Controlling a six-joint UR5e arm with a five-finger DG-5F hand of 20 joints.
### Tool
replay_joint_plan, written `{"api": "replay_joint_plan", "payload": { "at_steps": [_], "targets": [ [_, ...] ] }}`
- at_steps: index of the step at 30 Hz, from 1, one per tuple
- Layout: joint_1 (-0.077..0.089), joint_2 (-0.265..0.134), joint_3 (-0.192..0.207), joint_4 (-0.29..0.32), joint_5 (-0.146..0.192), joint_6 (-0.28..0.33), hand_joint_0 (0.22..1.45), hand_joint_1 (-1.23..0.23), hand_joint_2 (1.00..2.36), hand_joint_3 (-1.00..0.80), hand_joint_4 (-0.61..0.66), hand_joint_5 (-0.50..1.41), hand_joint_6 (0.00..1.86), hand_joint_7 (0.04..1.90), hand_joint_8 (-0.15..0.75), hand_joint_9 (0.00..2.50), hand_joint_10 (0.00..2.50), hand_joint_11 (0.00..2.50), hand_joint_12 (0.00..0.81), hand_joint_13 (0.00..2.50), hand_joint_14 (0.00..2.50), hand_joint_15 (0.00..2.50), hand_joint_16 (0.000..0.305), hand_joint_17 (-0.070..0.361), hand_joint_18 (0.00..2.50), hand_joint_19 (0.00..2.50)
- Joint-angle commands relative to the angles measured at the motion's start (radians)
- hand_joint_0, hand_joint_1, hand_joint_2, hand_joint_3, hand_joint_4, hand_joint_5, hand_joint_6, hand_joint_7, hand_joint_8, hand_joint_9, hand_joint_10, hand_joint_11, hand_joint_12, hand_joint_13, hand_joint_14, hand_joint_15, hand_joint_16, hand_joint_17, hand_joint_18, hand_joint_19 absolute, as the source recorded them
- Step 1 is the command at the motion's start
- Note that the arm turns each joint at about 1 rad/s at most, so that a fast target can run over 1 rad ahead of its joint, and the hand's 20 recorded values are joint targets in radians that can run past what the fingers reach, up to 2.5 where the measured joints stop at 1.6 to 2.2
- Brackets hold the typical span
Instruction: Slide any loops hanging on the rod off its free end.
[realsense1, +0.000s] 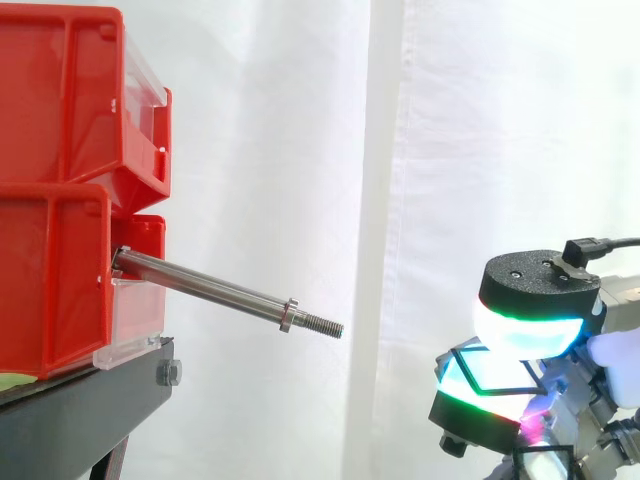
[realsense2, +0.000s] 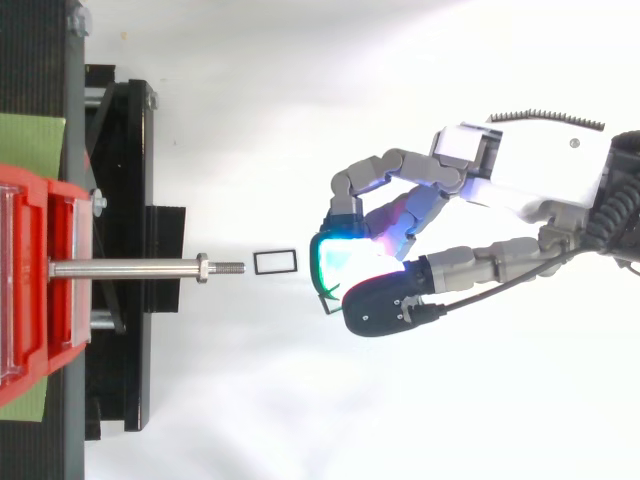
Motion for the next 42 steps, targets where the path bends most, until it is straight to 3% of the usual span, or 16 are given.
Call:
{"api": "replay_joint_plan", "payload": {
  "at_steps": [1, 11, 20, 42],
  "targets": [
    [0.000, 0.000, -0.001, 0.000, 0.000, -0.002, 0.57, -0.72, 1.00, -0.06, 0.14, -0.08, 0.79, 1.33, 0.344, 0.81, 0.00, 0.03, 0.348, 0.66, 0.00, 0.03, 0.053, 0.119, 0.72, 0.26],
    [0.000, 0.000, 0.001, 0.000, 0.003, -0.007, 0.54, -0.72, 1.06, -0.06, 0.11, -0.06, 0.75, 1.40, 0.307, 0.52, 0.00, 0.00, 0.358, 0.64, 0.00, 0.04, 0.054, 0.121, 0.72, 0.26],
    [0.000, 0.000, -0.001, -0.003, 0.003, -0.008, 0.55, -0.73, 1.05, -0.06, 0.12, -0.06, 0.74, 1.41, 0.312, 0.55, 0.00, 0.00, 0.364, 0.66, 0.00, 0.08, 0.055, 0.123, 0.72, 0.26],
    [0.000, 0.000, -0.001, -0.003, 0.003, -0.010, 0.54, -0.69, 1.10, -0.10, -0.02, -0.08, 0.83, 1.19, 0.330, 0.72, 0.00, 0.07, 0.384, 0.63, 0.00, 0.10, 0.056, 0.127, 0.63, 0.26]
  ]
}}
